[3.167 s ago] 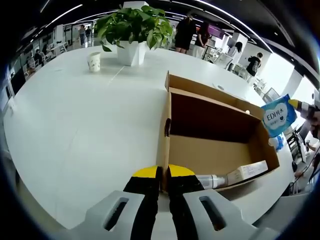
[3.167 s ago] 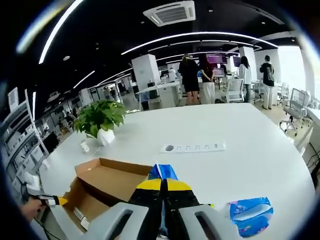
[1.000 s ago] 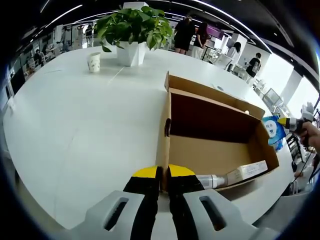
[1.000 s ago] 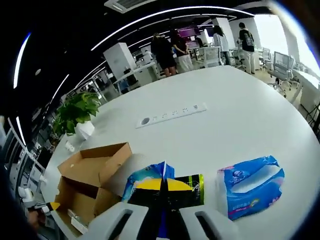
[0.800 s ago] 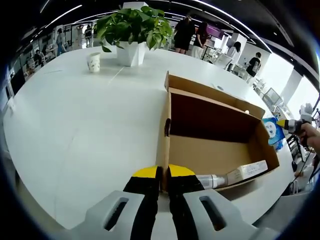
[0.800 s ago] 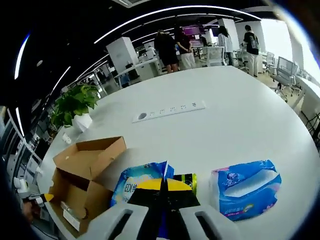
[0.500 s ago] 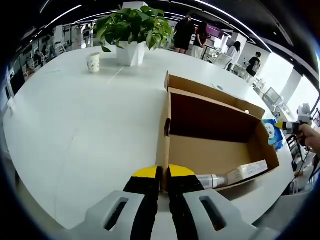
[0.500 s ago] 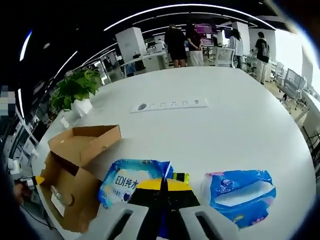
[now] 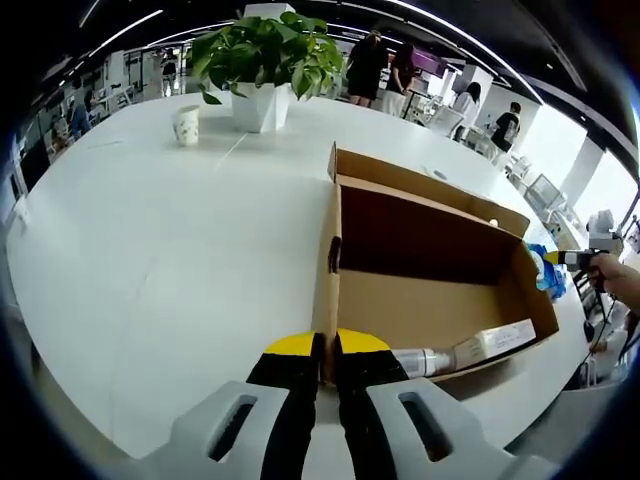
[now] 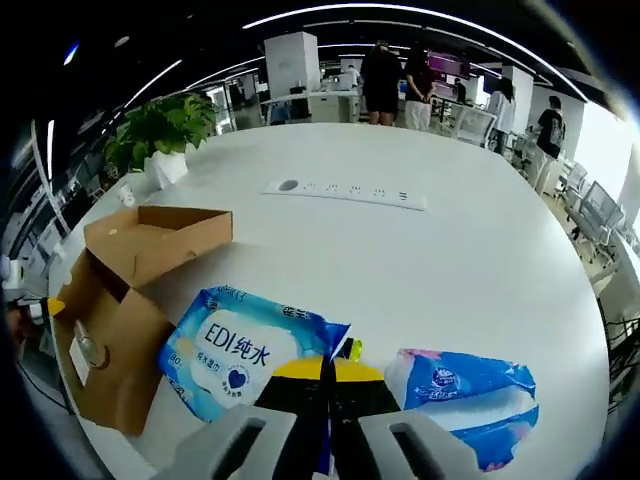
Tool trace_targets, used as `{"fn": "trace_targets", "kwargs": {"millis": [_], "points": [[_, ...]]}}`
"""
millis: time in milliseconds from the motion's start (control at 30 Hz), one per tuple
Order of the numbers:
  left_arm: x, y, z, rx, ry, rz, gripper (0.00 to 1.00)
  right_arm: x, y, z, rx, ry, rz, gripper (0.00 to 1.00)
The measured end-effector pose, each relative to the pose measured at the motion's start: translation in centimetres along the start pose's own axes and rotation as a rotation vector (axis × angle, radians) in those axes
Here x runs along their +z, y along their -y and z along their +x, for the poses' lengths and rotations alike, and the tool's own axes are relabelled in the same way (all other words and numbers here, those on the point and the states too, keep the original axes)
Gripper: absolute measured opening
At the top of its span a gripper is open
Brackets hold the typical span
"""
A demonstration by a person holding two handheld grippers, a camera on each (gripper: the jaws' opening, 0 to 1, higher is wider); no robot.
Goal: Operate the shoe box by opening the lid, removing the specified soft item, and placing it in the target area until the item is outside and the box remains undamaged.
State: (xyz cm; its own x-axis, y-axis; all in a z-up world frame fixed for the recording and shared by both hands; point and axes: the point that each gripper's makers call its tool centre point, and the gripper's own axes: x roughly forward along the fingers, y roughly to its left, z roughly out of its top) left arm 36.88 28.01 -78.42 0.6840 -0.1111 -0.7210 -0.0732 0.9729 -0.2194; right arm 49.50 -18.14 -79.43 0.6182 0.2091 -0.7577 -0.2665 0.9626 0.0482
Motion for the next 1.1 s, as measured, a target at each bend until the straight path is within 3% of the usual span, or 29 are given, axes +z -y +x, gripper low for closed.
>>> {"fn": "trace_targets", "kwargs": {"millis": [500, 1100], "points": [[0.0, 0.0, 0.1, 0.001, -0.002, 0.005, 0.03, -0.8, 1.2, 2.5, -0.028, -0.020, -0.121, 0.00], [0.1, 0.1, 0.0, 0.002, -0.004, 0.008, 0.03, -0.4, 1.5, 1.3, -0.039, 0.015, -0.135, 0.02]]}}
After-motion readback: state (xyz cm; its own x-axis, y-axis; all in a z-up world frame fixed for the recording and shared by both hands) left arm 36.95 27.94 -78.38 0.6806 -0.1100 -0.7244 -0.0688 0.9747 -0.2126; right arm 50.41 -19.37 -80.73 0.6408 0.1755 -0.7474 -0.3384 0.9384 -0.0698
